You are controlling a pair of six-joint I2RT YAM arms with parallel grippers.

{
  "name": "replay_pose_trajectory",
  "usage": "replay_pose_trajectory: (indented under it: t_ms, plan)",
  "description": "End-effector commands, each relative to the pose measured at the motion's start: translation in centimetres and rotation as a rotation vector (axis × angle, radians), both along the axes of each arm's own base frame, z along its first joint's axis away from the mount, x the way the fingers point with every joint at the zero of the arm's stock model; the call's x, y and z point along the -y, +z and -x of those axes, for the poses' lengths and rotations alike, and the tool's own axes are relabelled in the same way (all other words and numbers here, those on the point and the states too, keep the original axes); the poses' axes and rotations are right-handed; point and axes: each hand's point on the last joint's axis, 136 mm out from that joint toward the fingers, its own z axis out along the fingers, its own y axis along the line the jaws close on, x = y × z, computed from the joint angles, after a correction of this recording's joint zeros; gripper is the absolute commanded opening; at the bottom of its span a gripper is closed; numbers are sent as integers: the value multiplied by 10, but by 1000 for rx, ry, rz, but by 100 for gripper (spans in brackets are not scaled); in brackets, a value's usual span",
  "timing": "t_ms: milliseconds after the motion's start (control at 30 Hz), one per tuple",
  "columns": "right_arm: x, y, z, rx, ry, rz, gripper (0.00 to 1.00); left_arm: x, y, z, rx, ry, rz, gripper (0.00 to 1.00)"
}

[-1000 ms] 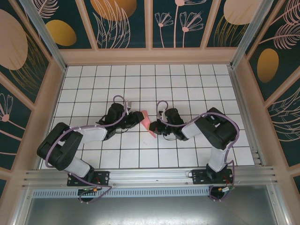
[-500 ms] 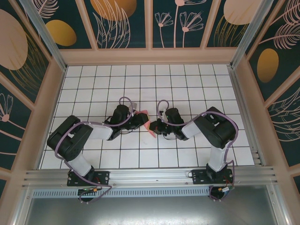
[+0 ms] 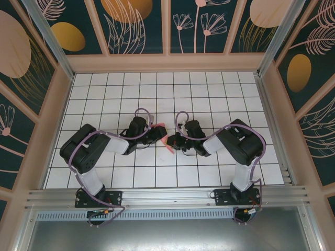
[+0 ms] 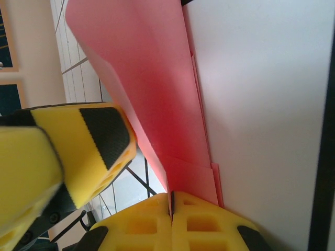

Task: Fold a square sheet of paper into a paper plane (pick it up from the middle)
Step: Fold the wing for the fifth time at the center of the table.

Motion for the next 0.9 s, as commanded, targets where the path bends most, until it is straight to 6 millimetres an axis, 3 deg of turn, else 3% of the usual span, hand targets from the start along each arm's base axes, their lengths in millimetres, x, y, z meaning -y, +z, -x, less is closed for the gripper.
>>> replay_pose_trajectory:
  t_ms: [0,233,500,700,867]
  plan:
    - [8,-30,7,-84,-18,79,0,4,1,-6,41,-8,-18,40]
    - [9,-30,6,-92,-26,83,0,4,-10,-8,22,-11,-54,40]
    - [10,-27,4,-87,-31,101,0,-12,-47,1,-89,36,-147,37]
    - [13,-20,5,-74,-30,124,7,-15,-51,3,-94,37,-161,36]
    - [16,-2,4,-38,-28,134,14,-15,-52,4,-90,24,-175,36]
